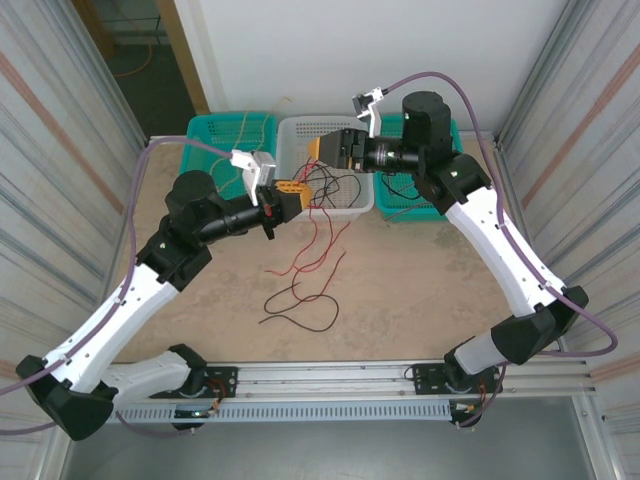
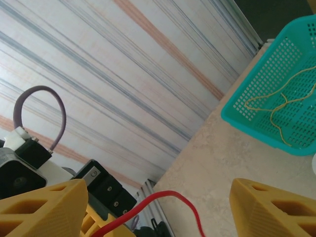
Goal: Untangle the cables
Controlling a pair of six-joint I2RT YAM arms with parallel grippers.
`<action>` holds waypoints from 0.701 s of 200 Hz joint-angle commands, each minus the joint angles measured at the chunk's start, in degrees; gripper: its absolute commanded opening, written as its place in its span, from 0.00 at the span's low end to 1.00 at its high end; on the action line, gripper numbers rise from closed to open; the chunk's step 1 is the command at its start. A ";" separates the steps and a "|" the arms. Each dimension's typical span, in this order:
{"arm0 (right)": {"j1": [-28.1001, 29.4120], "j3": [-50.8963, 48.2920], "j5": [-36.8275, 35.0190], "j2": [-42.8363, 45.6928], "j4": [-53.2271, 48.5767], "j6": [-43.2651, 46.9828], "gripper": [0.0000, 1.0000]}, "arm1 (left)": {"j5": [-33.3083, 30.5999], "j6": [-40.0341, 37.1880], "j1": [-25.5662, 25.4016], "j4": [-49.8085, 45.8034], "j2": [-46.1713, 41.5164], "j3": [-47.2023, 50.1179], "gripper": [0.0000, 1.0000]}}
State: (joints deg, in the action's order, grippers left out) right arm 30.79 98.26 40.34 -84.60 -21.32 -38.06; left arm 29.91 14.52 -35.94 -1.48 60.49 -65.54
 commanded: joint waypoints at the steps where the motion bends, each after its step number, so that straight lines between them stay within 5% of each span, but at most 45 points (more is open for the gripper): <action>1: 0.65 0.30 -0.29 2.65 -1.78 2.05 0.75 | -1.85 -3.46 0.44 -1.02 0.06 -1.21 0.00; 24: 1.42 1.77 -1.04 2.61 -4.74 4.05 0.67 | -3.02 -5.18 0.44 -3.08 0.70 -1.45 0.00; 106: 2.73 4.20 -5.87 2.76 -10.66 8.73 0.00 | -2.98 -5.53 0.44 -2.55 2.26 -0.63 0.00; 135: 1.86 5.12 -6.69 2.74 -11.26 9.30 0.00 | -5.28 -4.98 0.44 -2.40 2.37 0.61 0.00; 140: 1.54 5.50 -6.88 2.75 -11.72 9.68 0.00 | -6.34 -4.71 0.44 -2.46 2.31 0.83 0.10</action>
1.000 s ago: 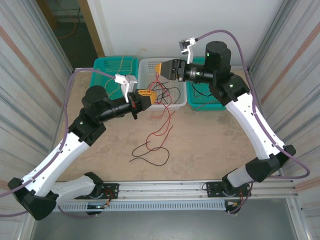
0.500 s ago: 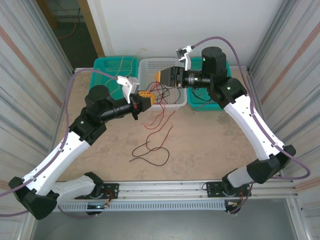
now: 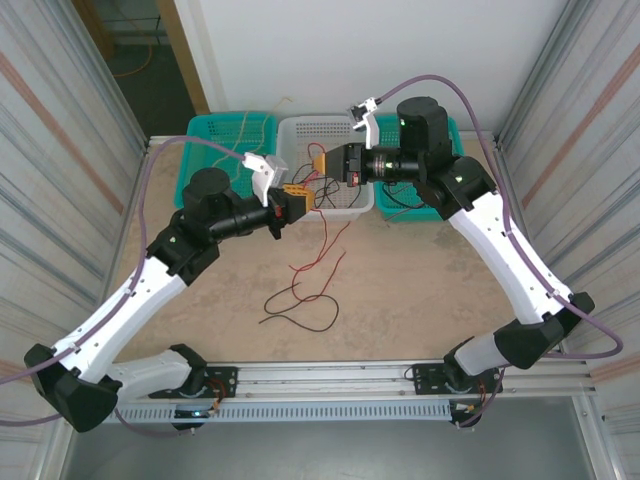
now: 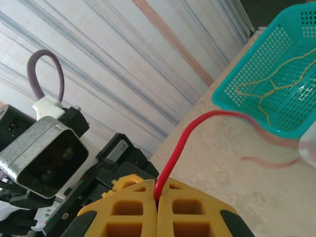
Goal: Untangle the cables
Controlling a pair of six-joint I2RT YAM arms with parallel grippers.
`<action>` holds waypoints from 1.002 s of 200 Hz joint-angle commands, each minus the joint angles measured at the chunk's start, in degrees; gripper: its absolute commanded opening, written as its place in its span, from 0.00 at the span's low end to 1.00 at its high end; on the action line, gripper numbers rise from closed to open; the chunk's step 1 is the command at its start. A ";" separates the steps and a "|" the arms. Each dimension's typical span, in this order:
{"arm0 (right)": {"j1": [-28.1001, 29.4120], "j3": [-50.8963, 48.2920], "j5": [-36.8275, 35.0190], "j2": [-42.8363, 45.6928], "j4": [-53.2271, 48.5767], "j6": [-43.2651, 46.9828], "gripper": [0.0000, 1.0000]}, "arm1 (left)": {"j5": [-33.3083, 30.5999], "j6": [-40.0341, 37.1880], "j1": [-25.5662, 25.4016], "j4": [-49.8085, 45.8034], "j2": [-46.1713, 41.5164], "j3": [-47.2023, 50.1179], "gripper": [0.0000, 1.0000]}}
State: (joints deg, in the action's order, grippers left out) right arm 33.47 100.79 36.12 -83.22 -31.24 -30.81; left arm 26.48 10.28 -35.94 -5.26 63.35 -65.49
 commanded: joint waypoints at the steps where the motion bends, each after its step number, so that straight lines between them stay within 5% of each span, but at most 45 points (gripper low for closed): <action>1: -1.27 3.12 -2.69 1.34 -1.89 2.46 0.00 | -3.09 -0.41 0.44 1.31 -0.58 0.93 0.13; 18: -3.46 5.45 -3.39 0.89 -3.50 3.92 0.00 | -6.31 0.63 0.48 1.45 -1.37 2.43 0.51; 36: -7.33 9.37 -3.20 0.03 -4.79 5.13 0.00 | -9.74 2.38 0.44 0.43 -2.29 3.83 0.67; 66: -14.89 15.14 -5.30 -2.75 -6.25 6.52 0.00 | -13.71 5.32 0.44 -5.08 -4.07 4.77 0.71; 98: -18.36 15.50 -17.70 -4.90 -4.06 9.95 0.00 | -16.38 8.00 0.54 -5.72 -8.75 9.65 0.76; 147: -17.13 14.27 -47.09 -10.72 1.76 22.13 0.00 | -22.48 12.19 1.01 -15.88 -9.43 10.97 0.73; 200: -15.91 14.10 -61.63 -20.41 10.23 34.77 0.00 | -23.84 15.99 1.84 -18.21 -10.25 12.96 0.73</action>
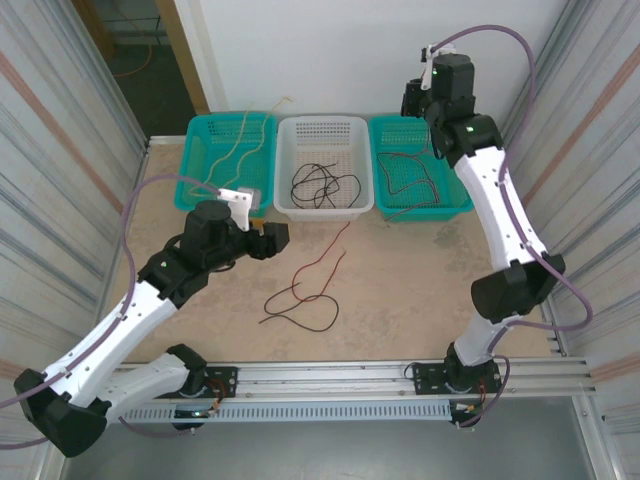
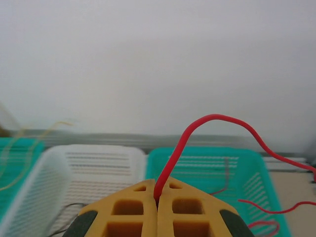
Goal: Untangle the cables
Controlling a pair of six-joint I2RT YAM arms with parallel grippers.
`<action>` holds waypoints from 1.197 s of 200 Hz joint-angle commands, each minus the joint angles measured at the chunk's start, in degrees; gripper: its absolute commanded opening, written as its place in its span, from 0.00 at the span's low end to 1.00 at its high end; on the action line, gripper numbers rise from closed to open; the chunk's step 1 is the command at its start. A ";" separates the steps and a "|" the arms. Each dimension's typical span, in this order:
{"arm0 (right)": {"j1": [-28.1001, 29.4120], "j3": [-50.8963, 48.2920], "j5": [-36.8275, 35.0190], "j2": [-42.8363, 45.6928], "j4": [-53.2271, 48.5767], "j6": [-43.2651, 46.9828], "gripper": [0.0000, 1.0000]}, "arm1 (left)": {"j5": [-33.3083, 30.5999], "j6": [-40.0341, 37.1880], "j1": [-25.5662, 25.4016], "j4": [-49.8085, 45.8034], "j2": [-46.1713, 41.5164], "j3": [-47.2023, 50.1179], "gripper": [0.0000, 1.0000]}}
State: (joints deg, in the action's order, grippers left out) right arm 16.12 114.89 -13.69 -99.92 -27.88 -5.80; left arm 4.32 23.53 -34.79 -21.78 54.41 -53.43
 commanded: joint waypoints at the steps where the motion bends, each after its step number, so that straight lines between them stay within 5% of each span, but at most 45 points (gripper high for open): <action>1: 1.50 -0.01 -12.07 -3.93 7.04 10.07 0.00 | -1.68 2.79 0.68 -1.73 -1.32 0.93 0.73; 46: 2.10 4.46 -21.80 -12.37 13.84 22.05 0.00 | -1.29 3.34 1.04 -1.71 -1.29 1.04 0.72; 92: 1.71 4.77 -17.79 -18.34 6.25 19.47 0.00 | -1.48 4.16 1.12 -1.45 -2.02 1.53 0.72; 134: 2.15 -4.46 -14.09 -17.49 3.14 13.21 0.00 | -0.80 4.49 1.12 -0.87 -0.67 0.83 0.72; 171: 1.56 -14.67 -7.97 -13.08 1.74 4.66 0.30 | -0.41 4.20 1.12 -0.72 0.07 0.44 0.72; 239: 1.01 -20.84 -2.34 -4.59 -2.86 -3.06 0.48 | -0.51 3.45 1.21 -1.38 0.43 -0.32 0.73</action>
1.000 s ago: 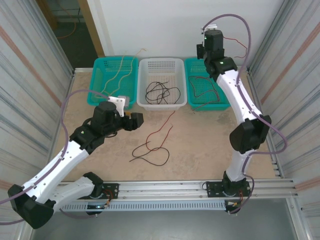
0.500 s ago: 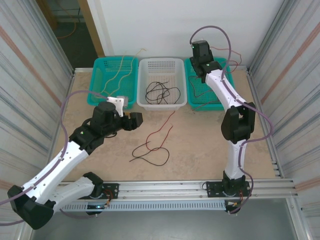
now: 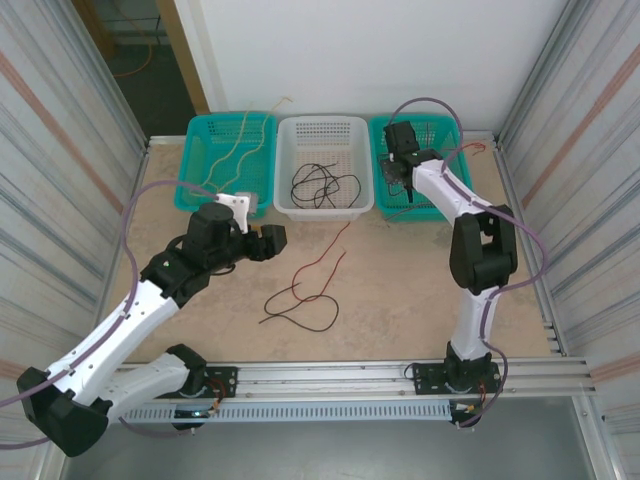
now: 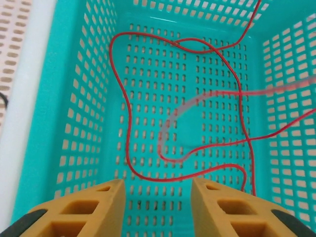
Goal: Untangle the cables
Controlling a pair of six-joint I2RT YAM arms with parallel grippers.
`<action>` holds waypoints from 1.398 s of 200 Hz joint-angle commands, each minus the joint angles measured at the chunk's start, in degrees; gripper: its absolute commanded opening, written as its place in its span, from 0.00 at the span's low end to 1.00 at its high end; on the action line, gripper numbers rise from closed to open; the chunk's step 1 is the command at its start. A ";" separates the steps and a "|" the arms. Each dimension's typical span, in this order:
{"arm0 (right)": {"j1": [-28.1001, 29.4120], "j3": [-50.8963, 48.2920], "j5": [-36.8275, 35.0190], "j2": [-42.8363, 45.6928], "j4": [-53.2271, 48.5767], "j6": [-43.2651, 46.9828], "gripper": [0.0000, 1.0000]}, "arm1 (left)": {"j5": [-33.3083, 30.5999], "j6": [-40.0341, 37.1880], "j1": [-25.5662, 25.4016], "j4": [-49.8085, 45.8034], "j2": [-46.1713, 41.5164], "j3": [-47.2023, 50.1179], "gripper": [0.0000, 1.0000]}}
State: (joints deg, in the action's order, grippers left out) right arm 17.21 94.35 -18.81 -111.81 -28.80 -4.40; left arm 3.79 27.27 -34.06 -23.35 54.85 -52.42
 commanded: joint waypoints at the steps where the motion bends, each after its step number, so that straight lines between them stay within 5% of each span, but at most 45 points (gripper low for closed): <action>1: -0.08 -0.30 2.88 7.48 -2.00 -4.51 0.49 | -0.04 -0.24 0.53 0.22 0.04 -1.34 0.73; 57: -0.89 0.92 8.88 18.03 -8.91 -8.20 0.54 | 0.45 -0.13 0.75 0.14 0.48 -1.39 0.73; 126: -8.60 -3.77 15.31 25.84 -15.61 -19.16 0.56 | 0.21 0.64 0.75 -1.00 -0.61 1.45 0.74; 156: -11.17 -6.10 16.72 26.33 -17.06 -22.67 0.72 | 0.82 0.39 0.75 -2.68 0.93 1.08 0.73; 179: -15.33 -9.13 22.13 26.82 -13.77 -27.76 0.72 | 1.26 0.42 0.75 -2.92 1.22 1.51 0.72; 219: -19.34 -4.57 30.60 15.48 -7.99 -34.36 0.66 | 1.46 0.86 0.75 -3.03 1.53 1.39 0.72; 279: -19.41 9.27 27.42 -1.93 -9.63 -35.48 0.58 | 1.68 2.81 0.75 -5.04 -0.08 2.89 0.71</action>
State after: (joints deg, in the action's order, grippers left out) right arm -2.48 96.62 9.06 -109.25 -36.99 -38.57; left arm 4.84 28.32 -33.69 -27.03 56.10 -50.92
